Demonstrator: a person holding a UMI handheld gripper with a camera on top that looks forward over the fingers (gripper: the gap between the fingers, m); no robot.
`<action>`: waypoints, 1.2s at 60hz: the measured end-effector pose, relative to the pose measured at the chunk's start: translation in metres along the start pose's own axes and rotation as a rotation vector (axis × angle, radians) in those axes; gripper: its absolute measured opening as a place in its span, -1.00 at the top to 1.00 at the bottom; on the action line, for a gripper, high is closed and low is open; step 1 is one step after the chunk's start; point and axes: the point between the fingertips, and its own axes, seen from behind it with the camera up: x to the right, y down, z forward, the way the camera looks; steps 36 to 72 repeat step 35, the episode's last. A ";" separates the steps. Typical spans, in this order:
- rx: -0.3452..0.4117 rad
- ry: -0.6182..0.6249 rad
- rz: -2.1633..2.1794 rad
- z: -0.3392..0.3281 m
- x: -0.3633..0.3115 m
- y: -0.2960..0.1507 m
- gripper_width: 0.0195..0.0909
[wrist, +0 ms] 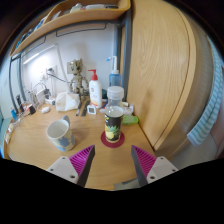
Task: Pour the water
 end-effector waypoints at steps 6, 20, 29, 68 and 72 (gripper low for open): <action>-0.016 -0.030 -0.014 -0.037 0.001 -0.012 -0.50; 0.018 -0.076 -0.014 -0.082 0.007 -0.047 -0.49; 0.034 -0.082 -0.003 -0.092 0.012 -0.057 -0.50; 0.028 -0.089 0.000 -0.095 0.015 -0.056 -0.49; 0.028 -0.089 0.000 -0.095 0.015 -0.056 -0.49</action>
